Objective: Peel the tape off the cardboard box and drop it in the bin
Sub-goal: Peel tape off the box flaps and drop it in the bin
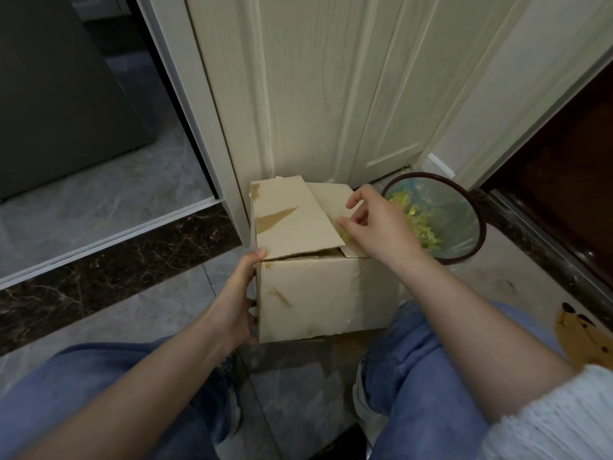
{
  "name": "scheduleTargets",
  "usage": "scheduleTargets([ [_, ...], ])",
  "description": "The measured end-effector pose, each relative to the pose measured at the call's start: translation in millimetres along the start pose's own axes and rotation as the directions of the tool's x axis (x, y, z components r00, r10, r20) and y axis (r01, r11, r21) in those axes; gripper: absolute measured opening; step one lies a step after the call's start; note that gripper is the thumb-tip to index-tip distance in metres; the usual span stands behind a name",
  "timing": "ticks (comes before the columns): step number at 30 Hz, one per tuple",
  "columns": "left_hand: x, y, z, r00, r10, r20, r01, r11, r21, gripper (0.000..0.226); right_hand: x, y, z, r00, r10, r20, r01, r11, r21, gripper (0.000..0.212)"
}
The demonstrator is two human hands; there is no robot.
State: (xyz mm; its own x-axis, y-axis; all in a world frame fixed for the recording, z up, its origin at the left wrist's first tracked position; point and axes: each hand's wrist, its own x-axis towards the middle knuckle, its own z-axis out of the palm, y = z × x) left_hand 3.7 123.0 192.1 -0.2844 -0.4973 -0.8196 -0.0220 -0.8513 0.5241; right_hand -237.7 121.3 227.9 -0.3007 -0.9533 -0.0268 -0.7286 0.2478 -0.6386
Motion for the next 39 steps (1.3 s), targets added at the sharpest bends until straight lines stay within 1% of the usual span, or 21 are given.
scheduleTargets([
  [4, 0, 1, 0, 1.000, 0.026, 0.008, -0.026, 0.999, 0.031, 0.086, 2, 4, -3, 0.999, 0.044, 0.003, -0.044, 0.996, 0.080, 0.020],
  [8, -1, 2, -1, 0.999, 0.023, 0.023, -0.023, 0.999, 0.022, 0.090, 2, 3, -5, 0.994, 0.111, -0.009, -0.109, 0.982, 0.153, 0.019],
  [11, -1, 3, -1, 0.999, 0.004, 0.050, -0.005, 1.000, 0.015, 0.093, 2, 3, -5, 0.988, 0.156, -0.017, -0.149, 0.966, 0.210, 0.027],
  [13, 0, 5, -2, 0.999, -0.006, 0.049, 0.005, 1.000, 0.009, 0.096, 2, 2, -5, 0.985, 0.164, -0.045, -0.153, 0.970, 0.186, 0.035],
  [15, 0, 6, -4, 0.998, -0.018, 0.052, 0.018, 1.000, -0.011, 0.100, 3, 3, -7, 0.976, 0.190, -0.106, -0.182, 0.980, 0.079, 0.036],
  [16, 1, 6, -5, 0.998, -0.021, 0.058, 0.022, 1.000, -0.020, 0.101, 4, 4, -9, 0.969, 0.217, -0.121, -0.210, 0.975, 0.071, 0.035],
  [19, 2, 7, -8, 0.999, -0.012, 0.049, 0.013, 1.000, -0.029, 0.099, 8, 6, -11, 0.958, 0.274, -0.079, -0.252, 0.944, 0.214, 0.036],
  [22, 3, 9, -9, 1.000, -0.006, 0.031, 0.007, 0.999, -0.033, 0.098, 7, 6, -13, 0.974, 0.217, -0.061, -0.198, 0.954, 0.226, 0.036],
  [26, 4, 8, -12, 0.999, -0.004, 0.054, 0.008, 0.998, -0.063, 0.096, 2, 4, -13, 0.988, 0.124, -0.091, -0.100, 0.969, 0.224, 0.037],
  [29, 8, 8, -14, 0.997, -0.012, 0.079, 0.018, 0.997, -0.081, 0.101, 1, 4, -14, 0.989, 0.095, -0.115, -0.066, 0.969, 0.237, 0.035],
  [31, 10, 8, -15, 0.996, -0.017, 0.091, 0.027, 0.994, -0.109, 0.108, 1, 3, -15, 0.990, 0.066, -0.123, -0.035, 0.970, 0.242, 0.035],
  [34, 12, 8, -16, 0.998, -0.036, 0.056, 0.043, 0.989, -0.140, 0.119, -1, 3, -14, 0.992, 0.034, -0.119, -0.006, 0.973, 0.232, 0.036],
  [36, 13, 8, -16, 0.999, -0.043, 0.033, 0.047, 0.989, -0.142, 0.119, -3, 2, -14, 0.994, 0.015, -0.112, 0.009, 0.976, 0.217, 0.036],
  [39, 13, 8, -17, 0.999, -0.031, 0.038, 0.035, 0.992, -0.124, 0.114, -4, 1, -15, 0.994, -0.009, -0.106, 0.032, 0.976, 0.217, 0.036],
])
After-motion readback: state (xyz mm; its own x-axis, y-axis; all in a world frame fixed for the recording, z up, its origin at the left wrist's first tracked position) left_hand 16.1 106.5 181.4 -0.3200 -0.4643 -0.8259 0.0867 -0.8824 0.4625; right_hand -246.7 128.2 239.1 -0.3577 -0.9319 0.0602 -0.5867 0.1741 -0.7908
